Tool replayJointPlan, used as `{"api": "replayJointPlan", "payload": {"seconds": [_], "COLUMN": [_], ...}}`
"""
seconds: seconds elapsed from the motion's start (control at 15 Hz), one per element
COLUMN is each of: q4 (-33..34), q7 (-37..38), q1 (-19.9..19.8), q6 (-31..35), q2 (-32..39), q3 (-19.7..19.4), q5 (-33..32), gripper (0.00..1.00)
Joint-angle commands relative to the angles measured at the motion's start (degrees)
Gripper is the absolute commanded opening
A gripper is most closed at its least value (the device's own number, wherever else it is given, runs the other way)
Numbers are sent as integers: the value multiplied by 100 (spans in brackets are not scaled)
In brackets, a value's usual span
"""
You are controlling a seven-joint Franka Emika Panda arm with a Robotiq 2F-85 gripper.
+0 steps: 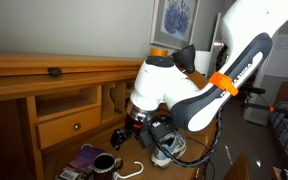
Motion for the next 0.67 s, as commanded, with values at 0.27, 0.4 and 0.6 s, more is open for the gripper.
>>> {"api": "replayJointPlan", "payload": {"seconds": [0.27, 0.4, 0.6], "q4": [811, 977, 1185], "q7": [74, 80, 83], "q1": [327, 382, 460], "q6": [205, 191, 155], "q2": [849, 1023, 1219], "q3": [-167, -181, -209], "q5": [-584, -639, -686], "gripper": [100, 95, 76]}}
